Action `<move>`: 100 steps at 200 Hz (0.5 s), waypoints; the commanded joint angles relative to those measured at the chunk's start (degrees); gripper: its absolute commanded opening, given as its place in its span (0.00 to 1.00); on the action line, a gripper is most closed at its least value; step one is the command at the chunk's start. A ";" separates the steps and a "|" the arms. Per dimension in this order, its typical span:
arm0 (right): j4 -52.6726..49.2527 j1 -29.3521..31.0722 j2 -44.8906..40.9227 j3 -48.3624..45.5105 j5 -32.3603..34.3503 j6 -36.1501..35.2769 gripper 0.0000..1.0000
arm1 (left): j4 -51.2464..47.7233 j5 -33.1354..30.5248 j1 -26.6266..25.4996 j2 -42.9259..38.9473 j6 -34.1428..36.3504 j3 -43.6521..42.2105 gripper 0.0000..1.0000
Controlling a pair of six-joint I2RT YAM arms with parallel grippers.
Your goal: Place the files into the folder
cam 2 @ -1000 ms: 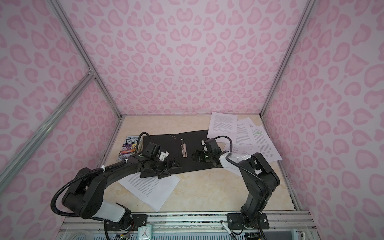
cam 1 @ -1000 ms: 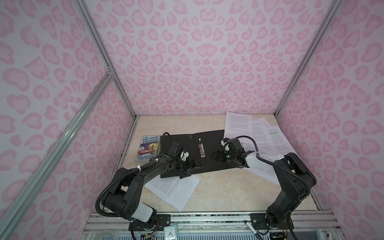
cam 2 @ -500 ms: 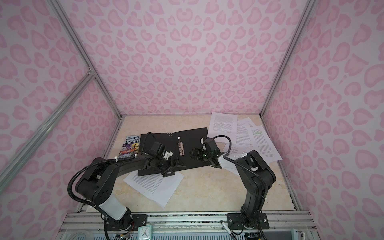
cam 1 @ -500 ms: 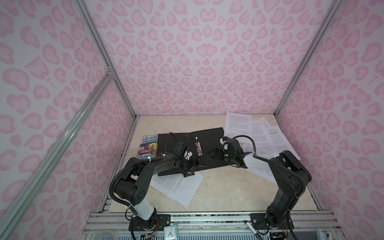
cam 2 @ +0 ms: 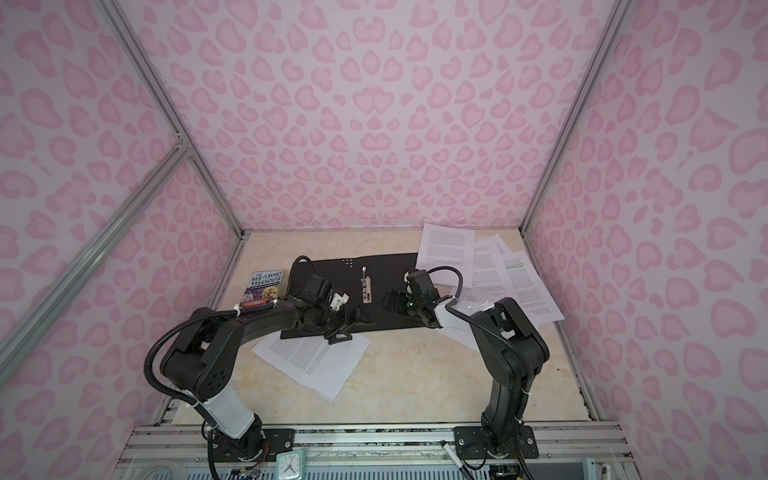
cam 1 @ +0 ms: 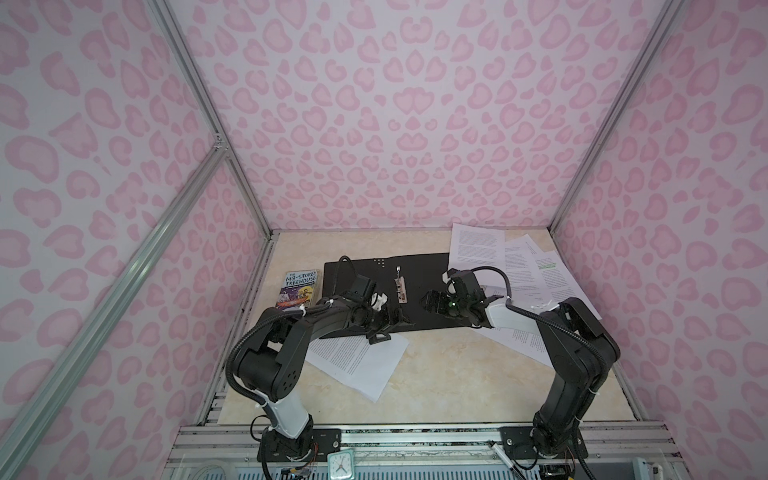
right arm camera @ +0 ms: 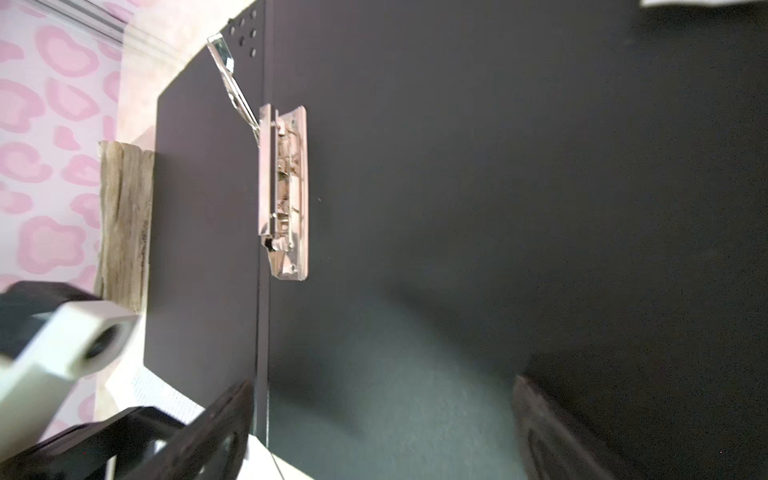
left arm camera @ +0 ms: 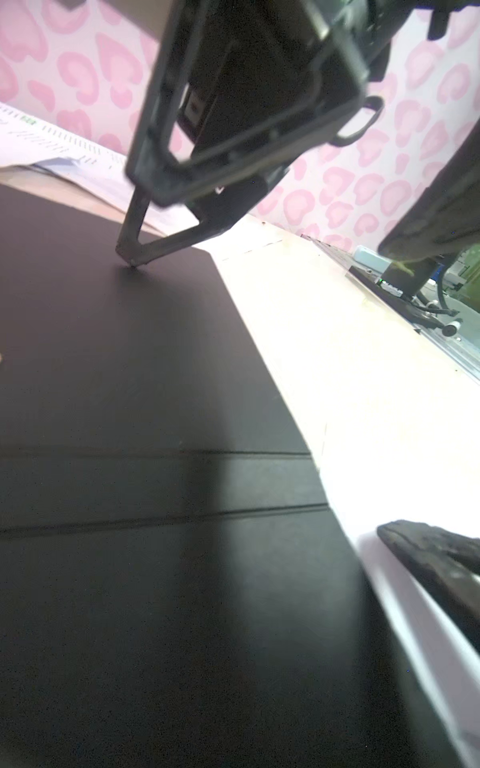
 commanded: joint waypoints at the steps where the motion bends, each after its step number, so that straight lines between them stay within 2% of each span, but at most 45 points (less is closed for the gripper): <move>1: -6.86 2.57 -1.86 -0.46 0.89 -3.58 0.97 | -3.22 0.21 0.17 -7.38 3.35 -1.32 0.97; 36: -10.10 8.78 -3.50 -0.91 -0.57 -5.81 0.97 | -7.62 -2.29 3.46 -16.72 3.47 -8.34 0.97; 58: -9.31 12.49 -2.57 -0.90 -3.03 -5.65 0.97 | -11.10 -4.50 8.62 -21.86 4.71 -13.13 0.97; 75: -8.80 15.07 -1.13 -0.12 -4.11 -5.53 0.92 | -12.78 -4.89 13.29 -25.09 6.69 -16.37 0.97; 100: -7.51 17.17 2.14 1.38 -6.46 -4.80 0.89 | -14.07 -3.97 18.70 -25.06 9.74 -18.52 0.97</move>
